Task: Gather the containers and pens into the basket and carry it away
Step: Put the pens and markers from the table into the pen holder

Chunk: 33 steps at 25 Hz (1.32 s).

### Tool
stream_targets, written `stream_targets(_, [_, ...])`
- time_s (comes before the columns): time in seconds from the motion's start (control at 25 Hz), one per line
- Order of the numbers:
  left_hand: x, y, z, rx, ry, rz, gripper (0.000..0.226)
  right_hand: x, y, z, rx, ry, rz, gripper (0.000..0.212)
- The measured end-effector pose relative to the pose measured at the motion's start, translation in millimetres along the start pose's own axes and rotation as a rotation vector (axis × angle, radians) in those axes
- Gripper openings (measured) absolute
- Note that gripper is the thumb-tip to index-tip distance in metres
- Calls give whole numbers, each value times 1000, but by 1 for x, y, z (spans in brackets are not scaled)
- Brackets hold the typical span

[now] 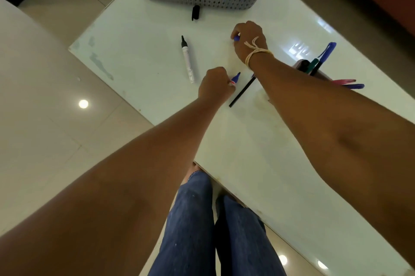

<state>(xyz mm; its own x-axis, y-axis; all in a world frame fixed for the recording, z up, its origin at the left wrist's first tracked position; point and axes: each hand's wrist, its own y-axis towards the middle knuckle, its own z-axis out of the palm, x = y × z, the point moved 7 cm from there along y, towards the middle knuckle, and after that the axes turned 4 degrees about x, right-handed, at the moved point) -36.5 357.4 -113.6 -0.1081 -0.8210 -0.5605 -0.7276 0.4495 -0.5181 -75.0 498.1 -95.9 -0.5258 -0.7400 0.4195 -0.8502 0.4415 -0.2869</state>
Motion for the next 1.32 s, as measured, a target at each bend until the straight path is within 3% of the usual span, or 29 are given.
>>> stream_targets(0.08, [6, -4, -12, -16, -99, -46, 20, -5, -17, -4, -74, 269, 127, 19])
stream_targets(0.16, [6, -14, -31, -42, -154, -46, 19, -15, -38, -5, -159, 764, 367, 16])
stream_targets(0.24, [7, -26, -46, -57, -224, -42, 16, -10, -67, 4, -134, 1280, 579, 14])
stream_targets(0.4, [8, -42, -65, -82, -296, -24, 16, 14, -97, 14, -39, 1654, 635, 13])
stream_targets(0.56, [9, -50, -71, -95, -262, -17, 19, 30, -106, 13, -21, 1652, 617, 9])
stream_targets(0.76, [14, -58, -70, -86, -285, -31, 20, 35, -112, 16, 10, 1612, 595, 18])
stream_targets(0.96, [9, -52, -67, -61, -382, -63, 23, 34, -116, 15, 33, 1454, 522, 22])
stream_targets(1.2, [8, -50, -48, 58, -834, -336, 24, 27, -112, 10, 30, 1402, 480, 23])
stream_targets(1.32, [3, -53, -45, 35, -1034, -448, 27, 37, -107, -3, 15, 1264, 425, 19])
